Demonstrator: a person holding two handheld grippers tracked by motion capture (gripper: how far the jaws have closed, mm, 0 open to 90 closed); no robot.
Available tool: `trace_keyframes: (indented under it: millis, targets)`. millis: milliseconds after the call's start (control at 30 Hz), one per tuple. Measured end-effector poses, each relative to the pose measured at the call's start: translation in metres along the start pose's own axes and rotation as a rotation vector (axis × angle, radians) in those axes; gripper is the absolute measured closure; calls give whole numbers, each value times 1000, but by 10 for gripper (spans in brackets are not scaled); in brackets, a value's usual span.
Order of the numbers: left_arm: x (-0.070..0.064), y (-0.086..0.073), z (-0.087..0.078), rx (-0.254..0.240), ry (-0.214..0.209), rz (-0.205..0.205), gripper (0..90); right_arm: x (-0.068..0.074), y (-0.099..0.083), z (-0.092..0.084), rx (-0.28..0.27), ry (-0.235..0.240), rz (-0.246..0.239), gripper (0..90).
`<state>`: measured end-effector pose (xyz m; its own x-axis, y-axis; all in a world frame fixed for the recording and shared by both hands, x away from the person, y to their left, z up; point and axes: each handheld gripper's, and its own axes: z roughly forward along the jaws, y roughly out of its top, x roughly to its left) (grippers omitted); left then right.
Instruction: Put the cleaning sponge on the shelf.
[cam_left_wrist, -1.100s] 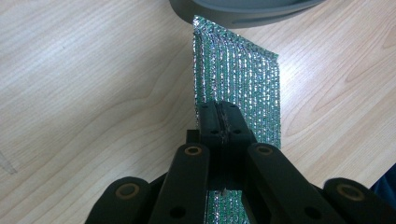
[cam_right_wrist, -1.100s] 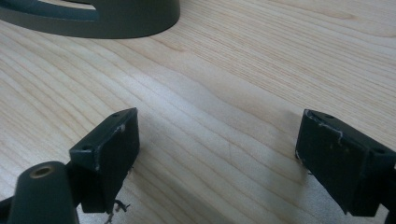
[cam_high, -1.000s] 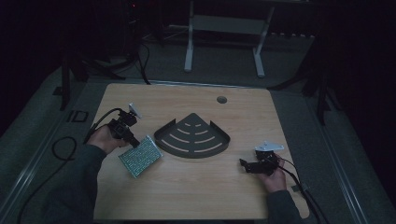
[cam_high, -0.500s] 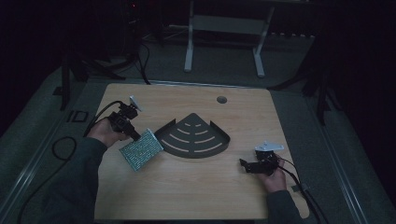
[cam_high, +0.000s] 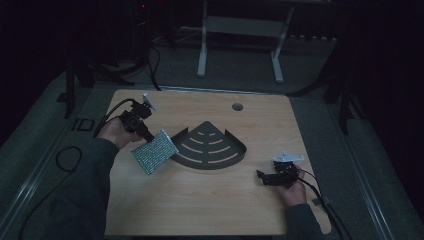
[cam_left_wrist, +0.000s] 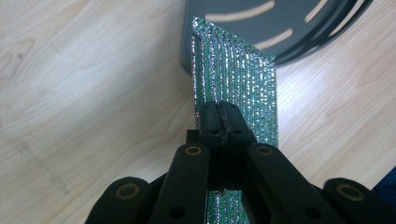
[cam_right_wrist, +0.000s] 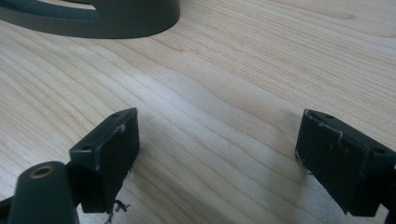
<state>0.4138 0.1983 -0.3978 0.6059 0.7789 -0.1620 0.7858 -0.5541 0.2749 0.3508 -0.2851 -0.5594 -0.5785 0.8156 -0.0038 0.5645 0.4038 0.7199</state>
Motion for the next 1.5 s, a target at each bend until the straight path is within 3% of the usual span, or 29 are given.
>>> trace_keyframes:
  millis: [333, 800, 933, 1333, 1500]
  targets:
    - [-3, 16, 1, -6, 17, 10, 900, 0, 0, 0, 0, 0, 0, 132]
    - [1, 32, 16, 1, 18, 6, 900, 0, 0, 0, 0, 0, 0, 132]
    - [-1, 38, 18, -22, 30, 8, 900, 0, 0, 0, 0, 0, 0, 132]
    - [-10, 62, 24, -19, 43, 29, 900, 0, 0, 0, 0, 0, 0, 132]
    - [-13, 72, 24, -46, 56, 34, 900, 0, 0, 0, 0, 0, 1, 132]
